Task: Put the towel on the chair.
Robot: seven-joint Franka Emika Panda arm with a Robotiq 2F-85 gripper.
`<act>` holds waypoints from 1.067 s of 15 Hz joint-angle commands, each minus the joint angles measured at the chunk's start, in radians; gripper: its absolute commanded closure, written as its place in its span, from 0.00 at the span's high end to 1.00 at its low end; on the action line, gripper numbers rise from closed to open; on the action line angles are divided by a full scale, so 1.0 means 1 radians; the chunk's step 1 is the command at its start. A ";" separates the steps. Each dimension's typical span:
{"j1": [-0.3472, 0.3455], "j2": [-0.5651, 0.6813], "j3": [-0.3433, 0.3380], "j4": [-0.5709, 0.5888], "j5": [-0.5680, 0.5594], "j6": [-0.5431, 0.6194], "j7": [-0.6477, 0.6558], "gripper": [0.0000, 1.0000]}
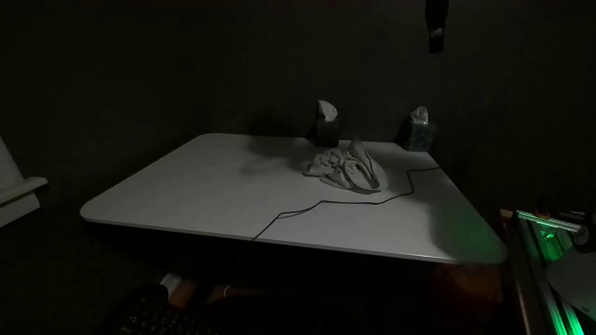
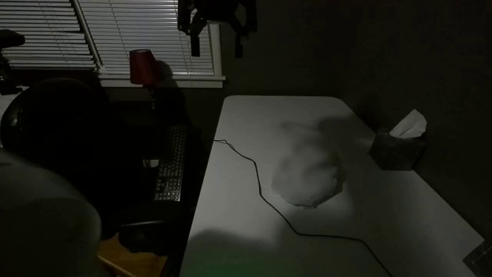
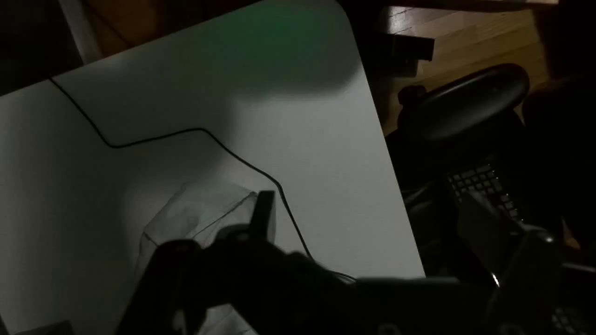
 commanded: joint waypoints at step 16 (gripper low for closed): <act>-0.033 0.150 -0.002 -0.001 -0.016 0.256 0.153 1.00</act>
